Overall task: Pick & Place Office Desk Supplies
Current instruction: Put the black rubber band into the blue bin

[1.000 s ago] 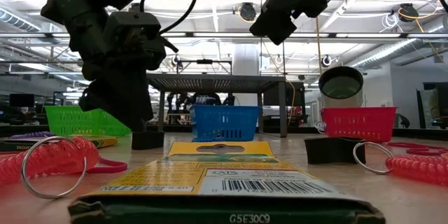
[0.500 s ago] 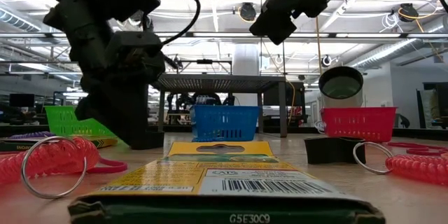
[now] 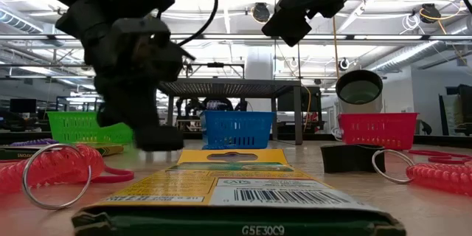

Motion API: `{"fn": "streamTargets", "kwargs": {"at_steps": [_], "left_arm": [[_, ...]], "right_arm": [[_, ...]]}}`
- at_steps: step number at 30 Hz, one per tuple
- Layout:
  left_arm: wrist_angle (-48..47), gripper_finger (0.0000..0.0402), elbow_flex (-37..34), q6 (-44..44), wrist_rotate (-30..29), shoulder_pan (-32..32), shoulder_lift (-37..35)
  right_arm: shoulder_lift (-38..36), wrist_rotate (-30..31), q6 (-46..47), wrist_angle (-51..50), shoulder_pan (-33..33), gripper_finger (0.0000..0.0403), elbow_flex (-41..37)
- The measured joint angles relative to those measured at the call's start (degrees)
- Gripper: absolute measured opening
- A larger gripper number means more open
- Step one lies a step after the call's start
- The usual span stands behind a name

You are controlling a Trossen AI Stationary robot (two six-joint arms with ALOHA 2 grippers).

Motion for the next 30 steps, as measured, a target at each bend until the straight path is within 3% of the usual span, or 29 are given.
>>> {"fn": "streamTargets", "kwargs": {"at_steps": [4,8,16,21,26,30], "left_arm": [[5.2,0.0006,0.0,2.8,1.9,0.1,-0.3],[10.0,0.0005,0.0,4.8,4.4,0.7,-2.3],[13.9,0.0003,0.0,15.1,5.6,1.8,-12.7],[14.6,0.0004,0.0,21.0,0.3,3.5,-18.3],[15.2,0.0004,0.0,24.4,-7.4,7.3,-19.6],[14.2,0.0003,0.0,25.9,-11.1,12.0,-18.7]], "right_arm": [[0.0,1.1,0.1,0.0,0.0,0.0201,0.0],[0.0,6.5,0.1,0.0,0.0,0.0201,0.0],[0.0,14.7,-0.3,0.5,0.0,0.0201,0.0],[0.0,15.0,-3.0,4.8,0.0,0.0201,0.0],[0.0,15.6,-4.3,8.1,0.0,0.0201,0.0],[0.0,21.1,-4.3,8.6,0.0,0.0201,0.0]]}}
